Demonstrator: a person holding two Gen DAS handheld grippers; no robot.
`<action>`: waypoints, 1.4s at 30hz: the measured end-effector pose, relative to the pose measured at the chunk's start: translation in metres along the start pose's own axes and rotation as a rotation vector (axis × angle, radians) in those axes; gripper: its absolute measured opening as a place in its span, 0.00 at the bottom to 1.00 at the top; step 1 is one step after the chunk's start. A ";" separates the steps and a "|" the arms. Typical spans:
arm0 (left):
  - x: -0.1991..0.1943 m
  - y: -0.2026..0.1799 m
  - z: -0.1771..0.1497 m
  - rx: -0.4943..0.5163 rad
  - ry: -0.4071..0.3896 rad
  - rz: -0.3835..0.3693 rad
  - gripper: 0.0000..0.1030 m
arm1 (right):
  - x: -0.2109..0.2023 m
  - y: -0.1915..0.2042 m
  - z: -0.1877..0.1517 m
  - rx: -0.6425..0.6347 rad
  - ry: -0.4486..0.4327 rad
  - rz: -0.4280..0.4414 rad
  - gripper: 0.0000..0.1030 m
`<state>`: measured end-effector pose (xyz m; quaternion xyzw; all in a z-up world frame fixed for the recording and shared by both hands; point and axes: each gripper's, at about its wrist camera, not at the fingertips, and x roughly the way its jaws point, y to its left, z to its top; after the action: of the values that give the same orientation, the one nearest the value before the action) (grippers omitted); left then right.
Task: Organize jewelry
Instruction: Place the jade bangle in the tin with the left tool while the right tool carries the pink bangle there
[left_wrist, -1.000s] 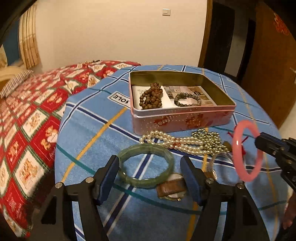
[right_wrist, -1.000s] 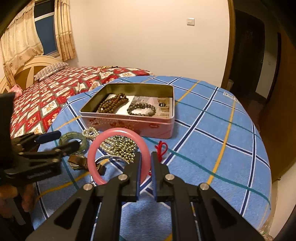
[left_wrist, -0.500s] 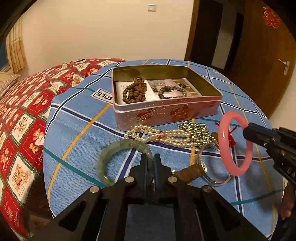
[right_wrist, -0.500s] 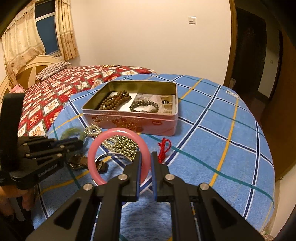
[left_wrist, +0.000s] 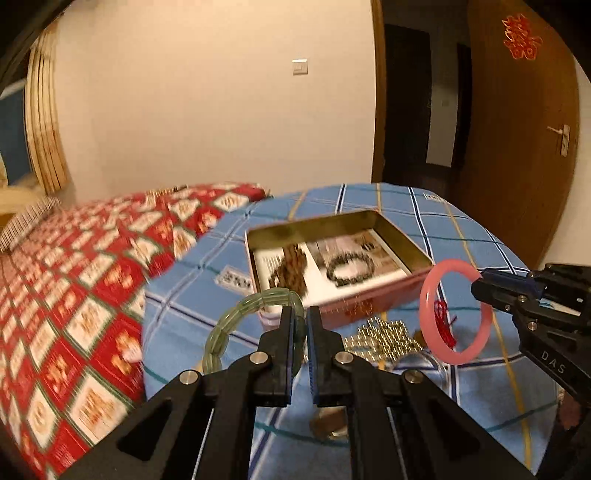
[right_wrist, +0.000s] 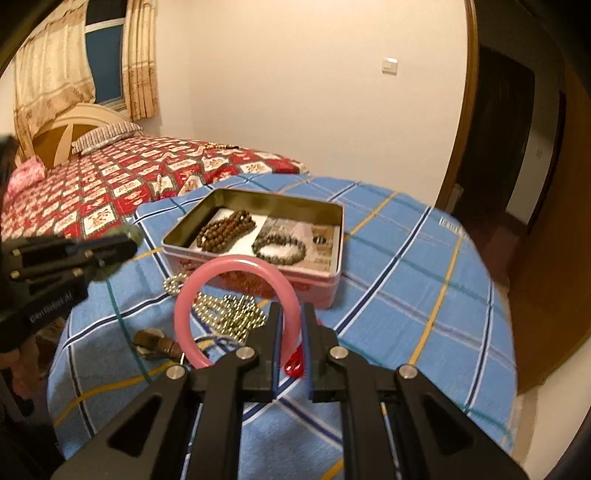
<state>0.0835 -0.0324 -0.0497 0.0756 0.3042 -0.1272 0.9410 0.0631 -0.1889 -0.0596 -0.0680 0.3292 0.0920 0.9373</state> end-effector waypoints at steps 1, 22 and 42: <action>0.002 -0.001 0.002 0.012 -0.007 0.009 0.05 | 0.001 0.001 0.003 -0.013 -0.004 -0.008 0.12; 0.058 -0.002 0.043 0.042 -0.049 0.009 0.05 | 0.049 -0.013 0.055 -0.169 -0.017 -0.139 0.12; 0.109 -0.006 0.057 0.033 -0.001 0.022 0.05 | 0.101 -0.024 0.072 -0.177 0.051 -0.161 0.12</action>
<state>0.1982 -0.0720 -0.0690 0.0942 0.3006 -0.1219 0.9412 0.1888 -0.1858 -0.0662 -0.1793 0.3369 0.0432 0.9233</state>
